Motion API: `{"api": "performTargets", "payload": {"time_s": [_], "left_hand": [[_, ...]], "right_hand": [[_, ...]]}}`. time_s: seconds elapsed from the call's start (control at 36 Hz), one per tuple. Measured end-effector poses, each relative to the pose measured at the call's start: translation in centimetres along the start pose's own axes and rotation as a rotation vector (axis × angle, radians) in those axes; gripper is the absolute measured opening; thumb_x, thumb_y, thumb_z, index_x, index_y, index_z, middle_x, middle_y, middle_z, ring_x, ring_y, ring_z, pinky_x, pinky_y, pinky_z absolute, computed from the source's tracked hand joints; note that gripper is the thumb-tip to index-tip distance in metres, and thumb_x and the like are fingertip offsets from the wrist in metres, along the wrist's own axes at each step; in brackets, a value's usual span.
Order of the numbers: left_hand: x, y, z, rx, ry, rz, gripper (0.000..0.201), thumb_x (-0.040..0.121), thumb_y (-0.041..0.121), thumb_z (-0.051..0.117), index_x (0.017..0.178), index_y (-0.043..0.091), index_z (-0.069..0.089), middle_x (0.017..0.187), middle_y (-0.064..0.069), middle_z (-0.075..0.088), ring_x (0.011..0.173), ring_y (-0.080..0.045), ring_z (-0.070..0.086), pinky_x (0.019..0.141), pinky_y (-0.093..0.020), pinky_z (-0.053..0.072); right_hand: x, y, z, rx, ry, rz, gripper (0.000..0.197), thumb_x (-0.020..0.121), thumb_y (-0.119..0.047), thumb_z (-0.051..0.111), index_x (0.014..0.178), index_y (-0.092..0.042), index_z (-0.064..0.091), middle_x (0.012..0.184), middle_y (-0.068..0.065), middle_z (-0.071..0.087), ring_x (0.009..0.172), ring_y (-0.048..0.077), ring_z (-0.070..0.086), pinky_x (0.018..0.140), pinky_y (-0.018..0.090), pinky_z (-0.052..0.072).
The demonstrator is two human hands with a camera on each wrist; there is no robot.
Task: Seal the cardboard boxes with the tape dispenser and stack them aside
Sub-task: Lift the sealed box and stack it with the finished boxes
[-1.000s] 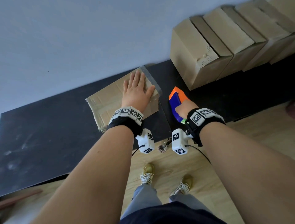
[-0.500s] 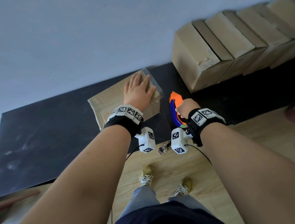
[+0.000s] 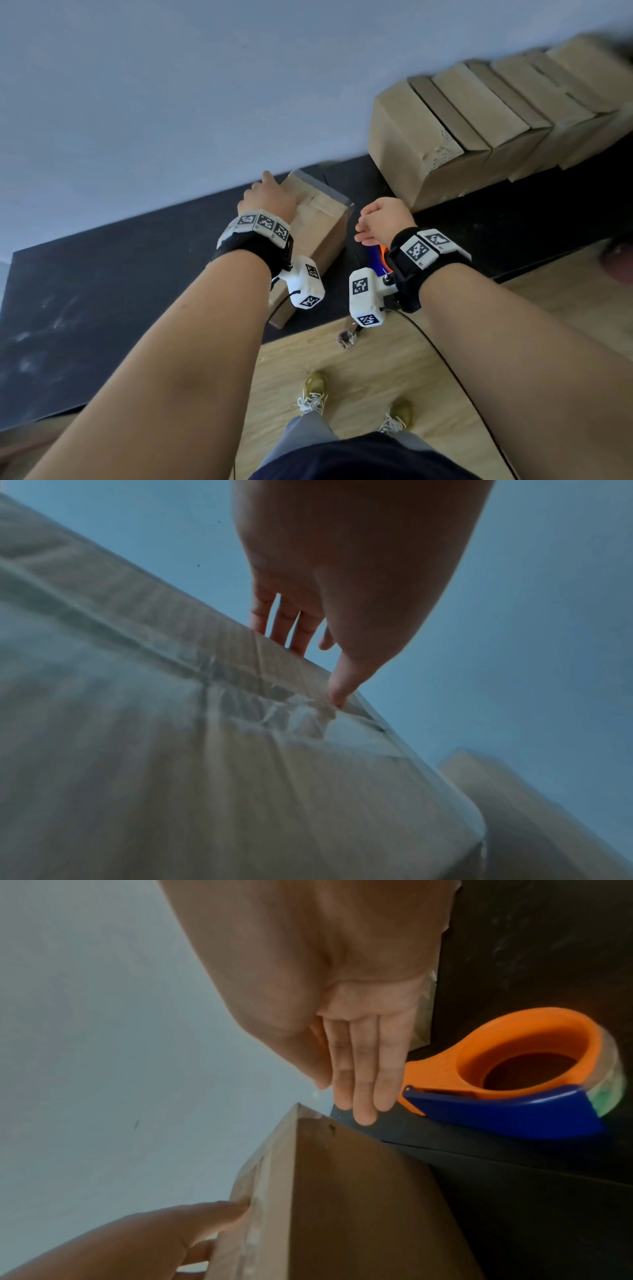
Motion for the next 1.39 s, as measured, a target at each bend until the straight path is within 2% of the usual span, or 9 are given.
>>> {"api": "performTargets", "payload": {"time_s": [0.11, 0.17, 0.22, 0.33, 0.47, 0.81, 1.06, 1.19, 1.39], "left_hand": [[-0.6, -1.2, 0.0, -0.052, -0.011, -0.082, 0.053, 0.091, 0.04, 0.049, 0.135, 0.013, 0.037, 0.132, -0.014, 0.05, 0.121, -0.034, 0.048, 0.091, -0.044, 0.042], [-0.9, -1.7, 0.2, -0.08, -0.034, -0.115, 0.054, 0.09, 0.037, 0.047, 0.136, 0.012, 0.037, 0.134, -0.014, 0.048, 0.121, -0.034, 0.048, 0.09, -0.043, 0.041], [-1.2, -2.1, 0.6, -0.104, -0.086, -0.141, 0.061, 0.087, 0.041, 0.047, 0.138, 0.01, 0.035, 0.134, -0.013, 0.048, 0.12, -0.033, 0.05, 0.087, -0.041, 0.041], [-1.6, -2.8, 0.6, -0.178, -0.074, -0.184, 0.073, 0.082, 0.049, 0.057, 0.137, 0.008, 0.033, 0.133, -0.012, 0.044, 0.117, -0.032, 0.051, 0.081, -0.038, 0.042], [-1.3, -2.2, -0.4, -0.281, 0.082, -0.018, 0.057, 0.082, 0.023, 0.064, 0.131, 0.005, 0.042, 0.135, -0.012, 0.043, 0.122, -0.029, 0.046, 0.092, -0.033, 0.041], [-2.0, -2.2, 1.9, -0.445, 0.031, -0.043, 0.067, 0.09, 0.008, 0.05, 0.151, 0.009, 0.023, 0.144, -0.013, 0.044, 0.131, -0.026, 0.043, 0.1, -0.03, 0.037], [-1.5, -3.2, 2.3, -0.621, -0.093, -0.046, 0.063, 0.088, 0.022, 0.057, 0.146, 0.011, 0.035, 0.145, -0.004, 0.045, 0.132, -0.022, 0.044, 0.11, -0.033, 0.035], [-0.6, -4.5, 0.9, -0.713, 0.005, -0.091, 0.05, 0.092, 0.02, 0.052, 0.141, 0.009, 0.043, 0.142, -0.004, 0.049, 0.13, -0.021, 0.047, 0.109, -0.036, 0.036], [0.1, -4.2, 0.4, -0.651, 0.044, 0.028, 0.037, 0.089, 0.01, 0.053, 0.126, 0.013, 0.058, 0.121, 0.0, 0.064, 0.109, -0.017, 0.06, 0.097, -0.029, 0.045]], "right_hand": [[-0.4, -1.4, 1.0, -0.004, -0.008, -0.071, 0.024, 0.092, 0.002, 0.053, 0.075, -0.015, 0.051, 0.08, 0.014, 0.062, 0.069, 0.026, 0.064, 0.079, 0.042, 0.059], [-1.0, -2.1, 1.7, -0.016, -0.041, -0.083, 0.011, 0.093, 0.008, 0.047, 0.085, 0.005, 0.055, 0.078, 0.017, 0.056, 0.081, 0.038, 0.065, 0.093, 0.05, 0.053], [-0.4, -2.5, 1.8, -0.034, 0.023, -0.11, 0.022, 0.09, 0.008, 0.046, 0.109, 0.014, 0.055, 0.082, 0.018, 0.058, 0.089, 0.047, 0.067, 0.09, 0.056, 0.053], [0.4, -3.6, 2.5, -0.202, 0.056, -0.195, 0.029, 0.085, -0.009, 0.055, 0.113, -0.016, 0.06, 0.112, 0.01, 0.067, 0.098, 0.032, 0.067, 0.09, 0.048, 0.054], [-0.3, -4.6, 3.2, -0.316, 0.039, -0.253, 0.04, 0.09, -0.021, 0.056, 0.13, -0.017, 0.058, 0.125, 0.006, 0.064, 0.109, 0.029, 0.063, 0.095, 0.045, 0.052], [0.2, -3.9, 3.4, -0.199, 0.027, -0.263, 0.032, 0.088, -0.004, 0.06, 0.113, -0.019, 0.073, 0.105, 0.007, 0.073, 0.101, 0.03, 0.067, 0.089, 0.043, 0.055], [0.9, -3.7, 3.4, -0.196, -0.047, -0.257, 0.039, 0.095, -0.011, 0.054, 0.132, -0.023, 0.061, 0.121, 0.002, 0.066, 0.101, 0.019, 0.06, 0.095, 0.036, 0.05], [1.5, -4.7, 2.9, -0.303, 0.088, -0.305, 0.044, 0.094, -0.02, 0.058, 0.137, -0.011, 0.054, 0.141, 0.006, 0.054, 0.127, 0.023, 0.051, 0.105, 0.03, 0.037], [2.5, -5.6, 3.8, -0.409, 0.134, -0.348, 0.026, 0.091, -0.013, 0.057, 0.116, -0.01, 0.066, 0.119, 0.007, 0.066, 0.107, 0.025, 0.061, 0.089, 0.03, 0.045]]}}
Point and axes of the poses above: each hand's wrist, its own x-axis towards the middle knuckle, its own z-axis out of the palm, y = z × x, the point moved 7 cm from there along x, towards the middle knuckle
